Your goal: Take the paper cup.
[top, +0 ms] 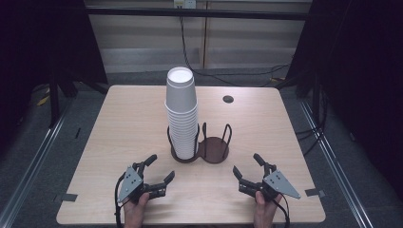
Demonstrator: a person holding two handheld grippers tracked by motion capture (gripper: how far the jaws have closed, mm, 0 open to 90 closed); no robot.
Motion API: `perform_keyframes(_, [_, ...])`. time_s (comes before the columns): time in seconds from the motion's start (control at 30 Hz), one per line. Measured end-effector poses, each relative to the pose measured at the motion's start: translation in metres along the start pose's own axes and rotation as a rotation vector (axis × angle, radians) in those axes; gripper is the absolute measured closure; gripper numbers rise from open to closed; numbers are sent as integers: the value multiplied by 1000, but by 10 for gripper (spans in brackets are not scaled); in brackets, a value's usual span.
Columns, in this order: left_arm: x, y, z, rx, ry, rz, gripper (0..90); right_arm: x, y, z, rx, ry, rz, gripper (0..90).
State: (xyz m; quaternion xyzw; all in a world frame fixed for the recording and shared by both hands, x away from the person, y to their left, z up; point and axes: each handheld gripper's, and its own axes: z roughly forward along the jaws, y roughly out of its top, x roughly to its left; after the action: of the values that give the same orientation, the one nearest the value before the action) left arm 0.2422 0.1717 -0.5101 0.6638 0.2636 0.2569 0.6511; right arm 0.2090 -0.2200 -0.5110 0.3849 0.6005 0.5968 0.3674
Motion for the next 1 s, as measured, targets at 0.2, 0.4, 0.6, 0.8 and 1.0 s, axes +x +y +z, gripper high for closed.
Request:
perform_keyframes(0.2, [0,0,0,0,-2,0,156,0,0,-1,-3,-15,4,124])
perform_keyframes(0.4, [0,0,0,-2,-4,0,156,1,0,1,11,0,-11,124])
perform_keyframes(0.6, [0,0,0,0,-6,-1,157,-1,1,-2,16,4,6,123])
perform_keyframes(0.8, [0,0,0,-1,-6,0,156,-2,5,4,45,27,72,125])
perform_keyframes(1.0, [0,0,0,-1,-9,0,156,-1,11,8,108,21,107,132])
